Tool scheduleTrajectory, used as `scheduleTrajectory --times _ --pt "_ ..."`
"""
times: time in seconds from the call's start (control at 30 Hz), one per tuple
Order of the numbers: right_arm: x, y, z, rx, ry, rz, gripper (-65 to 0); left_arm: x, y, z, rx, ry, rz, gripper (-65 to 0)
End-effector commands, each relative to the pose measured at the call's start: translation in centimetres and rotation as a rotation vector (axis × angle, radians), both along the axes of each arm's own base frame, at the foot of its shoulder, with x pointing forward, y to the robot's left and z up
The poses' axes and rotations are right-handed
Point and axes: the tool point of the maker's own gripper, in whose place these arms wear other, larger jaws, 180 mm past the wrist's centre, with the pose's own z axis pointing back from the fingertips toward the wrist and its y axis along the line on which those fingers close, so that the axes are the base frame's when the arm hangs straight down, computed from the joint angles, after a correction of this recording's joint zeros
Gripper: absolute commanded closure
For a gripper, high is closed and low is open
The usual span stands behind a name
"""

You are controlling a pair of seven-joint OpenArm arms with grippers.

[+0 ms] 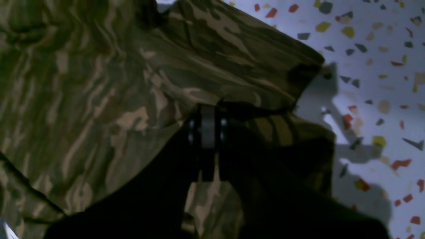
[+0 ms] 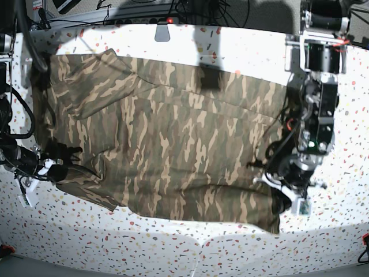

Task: Fold the T-shirt properly
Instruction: 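Drag the lifted shirt away from the arms and lay it flat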

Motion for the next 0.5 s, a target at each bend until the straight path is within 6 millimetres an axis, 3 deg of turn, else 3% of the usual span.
scheduleTrajectory --times 0.0,0.2,0.3,0.47 --pt "1.0 -0.6 2.5 -0.002 -0.068 -0.001 0.0 0.8 0.8 2.4 -0.004 -0.071 0.023 0.0" --pt "-0.7 1.4 1.7 -0.079 -0.064 0.087 0.0 -0.3 4.3 1.3 -0.029 -0.052 0.116 0.0" --pt "-1.9 2.2 1.1 -0.096 -0.060 0.115 0.0 -0.8 4.7 0.9 -0.040 -0.043 0.100 0.0" --pt "-2.8 0.7 1.1 -0.073 -0.073 0.046 0.0 -1.2 4.6 0.3 -0.040 -0.023 0.082 0.0"
